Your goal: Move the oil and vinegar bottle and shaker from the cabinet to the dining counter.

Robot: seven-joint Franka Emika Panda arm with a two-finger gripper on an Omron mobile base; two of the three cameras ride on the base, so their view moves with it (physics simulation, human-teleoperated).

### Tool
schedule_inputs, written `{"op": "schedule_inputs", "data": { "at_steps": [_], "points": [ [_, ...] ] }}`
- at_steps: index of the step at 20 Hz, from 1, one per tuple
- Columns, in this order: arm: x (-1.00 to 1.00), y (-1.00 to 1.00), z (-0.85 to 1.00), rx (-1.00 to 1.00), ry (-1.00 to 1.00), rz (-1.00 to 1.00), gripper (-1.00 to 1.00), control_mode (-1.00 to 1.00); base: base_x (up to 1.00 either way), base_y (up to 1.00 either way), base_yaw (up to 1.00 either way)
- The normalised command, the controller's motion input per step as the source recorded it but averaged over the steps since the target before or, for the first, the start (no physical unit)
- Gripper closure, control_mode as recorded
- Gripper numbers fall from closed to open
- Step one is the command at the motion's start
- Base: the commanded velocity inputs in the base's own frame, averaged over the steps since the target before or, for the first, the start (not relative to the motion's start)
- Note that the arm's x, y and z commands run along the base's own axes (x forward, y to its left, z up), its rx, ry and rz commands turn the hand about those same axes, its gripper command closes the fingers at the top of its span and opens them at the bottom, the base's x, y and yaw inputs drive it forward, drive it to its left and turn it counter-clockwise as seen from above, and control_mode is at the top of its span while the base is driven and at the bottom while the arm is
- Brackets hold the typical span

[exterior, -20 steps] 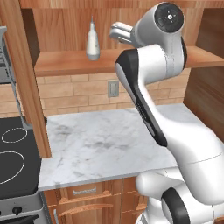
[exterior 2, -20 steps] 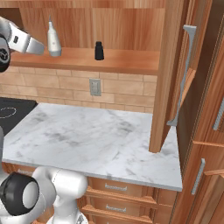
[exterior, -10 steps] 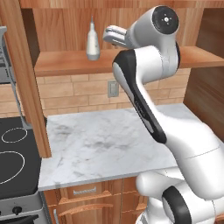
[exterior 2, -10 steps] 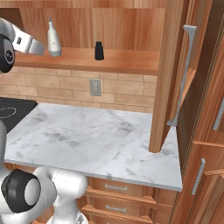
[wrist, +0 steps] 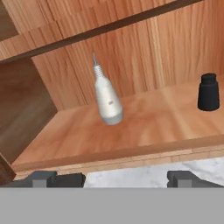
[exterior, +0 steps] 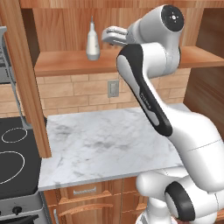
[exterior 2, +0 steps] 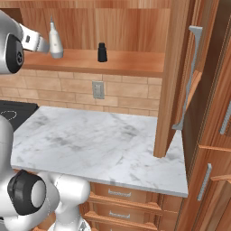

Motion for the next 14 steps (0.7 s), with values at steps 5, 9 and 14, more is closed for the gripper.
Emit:
{"op": "schedule_inputs", "data": {
  "at_steps": [5, 9, 14],
  "points": [
    [0.06, 0.13, 0.00, -0.17, -0.01, 0.07, -1.00, -1.00, 0.00, 0.00, 0.00],
    [0.11, 0.05, -0.05, -0.14, -0.05, 0.01, -1.00, -1.00, 0.00, 0.00, 0.00],
    [0.03, 0.00, -0.05, -0.03, -0.09, 0.00, -1.00, -1.00, 0.00, 0.00, 0.00]
  ]
}}
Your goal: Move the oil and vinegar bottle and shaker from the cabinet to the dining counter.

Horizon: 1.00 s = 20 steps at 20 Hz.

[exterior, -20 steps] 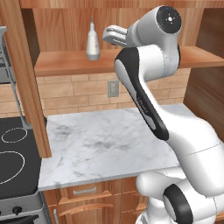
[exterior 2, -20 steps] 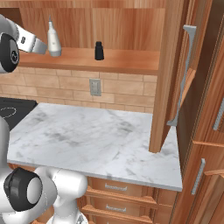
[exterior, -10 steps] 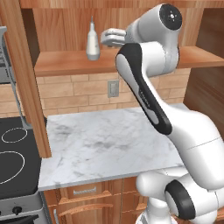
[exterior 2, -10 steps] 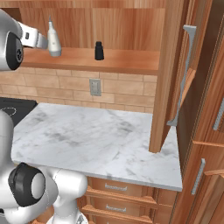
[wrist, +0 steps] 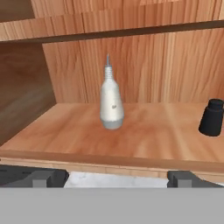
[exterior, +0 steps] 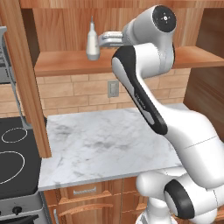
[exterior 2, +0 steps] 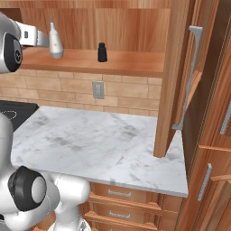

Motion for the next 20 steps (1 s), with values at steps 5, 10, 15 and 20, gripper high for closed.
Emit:
{"op": "schedule_inputs", "data": {
  "at_steps": [5, 10, 15, 20],
  "points": [
    [0.03, 0.00, -0.06, 0.00, -0.08, 0.00, -1.00, -1.00, 0.00, 0.00, 0.00],
    [0.19, 0.00, 0.00, 0.00, -0.02, 0.00, -1.00, -1.00, 0.00, 0.00, 0.00],
    [0.21, -0.04, 0.09, 0.01, 0.00, 0.00, -1.00, -1.00, 0.00, 0.00, 0.00],
    [0.22, 0.03, 0.03, 0.05, 0.03, 0.00, -1.00, -1.00, 0.00, 0.00, 0.00]
  ]
}}
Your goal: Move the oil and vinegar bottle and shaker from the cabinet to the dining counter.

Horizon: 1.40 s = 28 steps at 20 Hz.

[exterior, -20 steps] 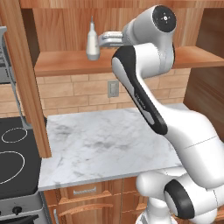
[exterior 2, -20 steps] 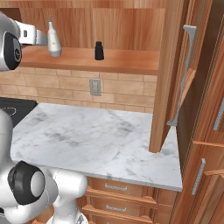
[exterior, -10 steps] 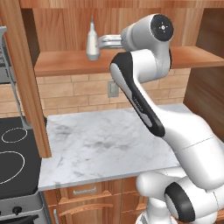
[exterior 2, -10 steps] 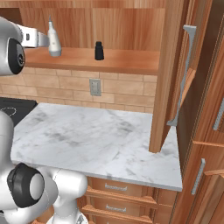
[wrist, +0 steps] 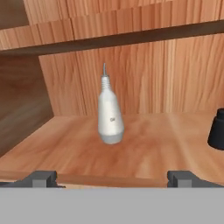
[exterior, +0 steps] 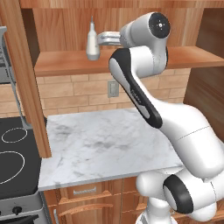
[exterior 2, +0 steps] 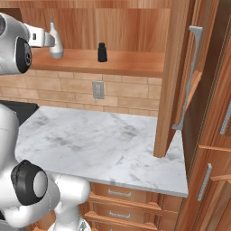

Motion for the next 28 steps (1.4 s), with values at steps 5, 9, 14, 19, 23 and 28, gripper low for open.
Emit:
{"op": "schedule_inputs", "data": {
  "at_steps": [5, 9, 14, 19, 23, 28],
  "points": [
    [0.19, 0.09, -0.04, 0.01, 0.00, 0.00, -1.00, -1.00, 0.00, 0.00, 0.00],
    [0.24, 0.07, -0.12, 0.00, 0.00, 0.00, -1.00, -1.00, 0.00, 0.00, 0.00],
    [0.16, 0.00, -0.09, 0.00, 0.00, 0.00, -1.00, -1.00, 0.00, 0.00, 0.00],
    [0.20, 0.02, -0.02, 0.00, 0.02, 0.00, -1.00, -1.00, 0.00, 0.00, 0.00],
    [0.19, 0.14, 0.00, 0.00, 0.04, 0.01, -1.00, -1.00, 0.00, 0.00, 0.00],
    [0.23, 0.06, 0.00, 0.00, 0.00, 0.00, -1.00, -1.00, 0.00, 0.00, 0.00]
  ]
}}
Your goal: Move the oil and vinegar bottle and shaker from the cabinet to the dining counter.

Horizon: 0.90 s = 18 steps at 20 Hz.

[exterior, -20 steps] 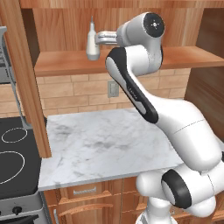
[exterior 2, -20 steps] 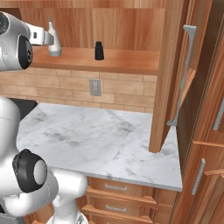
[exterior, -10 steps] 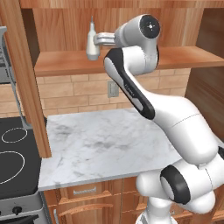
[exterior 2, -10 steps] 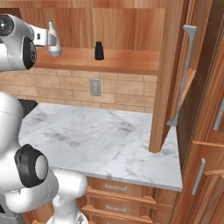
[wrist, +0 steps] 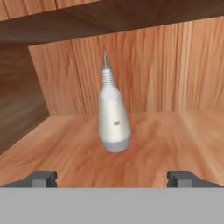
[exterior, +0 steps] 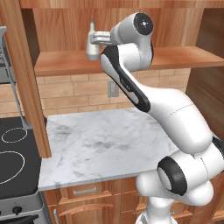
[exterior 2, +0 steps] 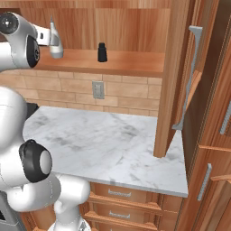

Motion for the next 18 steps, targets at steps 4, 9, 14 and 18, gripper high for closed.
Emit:
{"op": "schedule_inputs", "data": {
  "at_steps": [4, 9, 14, 18],
  "points": [
    [0.19, 0.01, 0.00, 0.00, 0.00, 0.00, -1.00, -1.00, 0.00, 0.00, 0.00],
    [0.15, 0.01, -0.03, 0.00, 0.00, 0.01, -1.00, -1.00, 0.00, 0.00, 0.00],
    [0.16, 0.06, -0.03, 0.00, 0.00, 0.03, -1.00, -1.00, 0.00, 0.00, 0.00],
    [0.16, 0.05, -0.04, 0.00, 0.00, 0.03, -1.00, -1.00, 0.00, 0.00, 0.00]
  ]
}}
